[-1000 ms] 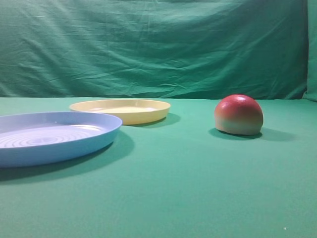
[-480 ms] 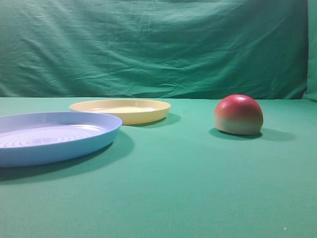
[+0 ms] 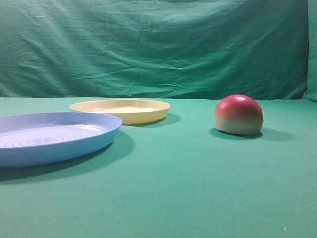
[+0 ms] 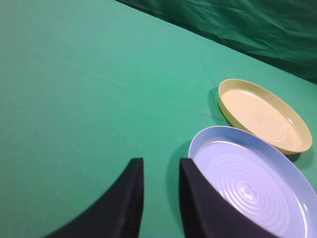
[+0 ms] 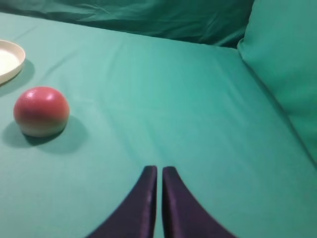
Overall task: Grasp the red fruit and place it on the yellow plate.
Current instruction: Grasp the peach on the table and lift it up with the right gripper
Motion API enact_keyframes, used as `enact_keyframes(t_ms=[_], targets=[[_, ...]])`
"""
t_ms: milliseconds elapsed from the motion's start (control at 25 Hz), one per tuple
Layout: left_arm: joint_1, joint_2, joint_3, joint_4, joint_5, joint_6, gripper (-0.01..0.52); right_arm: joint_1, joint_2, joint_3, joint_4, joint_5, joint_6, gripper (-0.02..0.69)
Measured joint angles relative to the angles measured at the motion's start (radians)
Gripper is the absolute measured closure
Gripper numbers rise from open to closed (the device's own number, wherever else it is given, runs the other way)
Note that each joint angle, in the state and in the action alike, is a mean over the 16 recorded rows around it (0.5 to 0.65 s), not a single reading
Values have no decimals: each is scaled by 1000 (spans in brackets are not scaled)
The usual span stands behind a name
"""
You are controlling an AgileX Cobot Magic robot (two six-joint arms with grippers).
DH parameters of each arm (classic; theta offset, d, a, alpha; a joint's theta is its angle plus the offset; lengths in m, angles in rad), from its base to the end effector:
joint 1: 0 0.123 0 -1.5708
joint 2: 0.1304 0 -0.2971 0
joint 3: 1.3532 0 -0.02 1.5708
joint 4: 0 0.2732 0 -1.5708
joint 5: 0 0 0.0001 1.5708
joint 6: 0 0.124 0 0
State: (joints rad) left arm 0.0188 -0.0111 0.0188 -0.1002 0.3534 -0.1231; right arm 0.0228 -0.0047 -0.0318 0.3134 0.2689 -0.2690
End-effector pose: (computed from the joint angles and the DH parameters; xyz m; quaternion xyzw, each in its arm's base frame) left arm 0.0952 -0.0025 0.1666 -0.0833 0.7921 -0.0736 0.6002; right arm 0.0961 0.0124 0.1974 -0.0229 0.7519 0.0495 0.6570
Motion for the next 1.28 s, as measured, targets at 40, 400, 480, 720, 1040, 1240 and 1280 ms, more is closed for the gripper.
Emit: enact_keyframes(t_ms=[40,400,480,720,1040,1240,1280], targets=[[0,0,0,0,0,0,357,3,7,-17,13,5,-5,665],[0,0,0,0,0,0,357,35,214,-223,58,202,-59,665],[0,0,0,0,0,0,357,40,293,-269,60,251,-71,665],[0,0,0,0,0,0,357,44,550,-367,76,382,-90,665],[0,0,0,0,0,0,357,48,801,-452,106,454,-163,665],[0,0,0,0,0,0,357,84,919,-530,112,452,-218,665],[0,0,0,0,0,0,357,97,944,-549,108,447,-227,665]])
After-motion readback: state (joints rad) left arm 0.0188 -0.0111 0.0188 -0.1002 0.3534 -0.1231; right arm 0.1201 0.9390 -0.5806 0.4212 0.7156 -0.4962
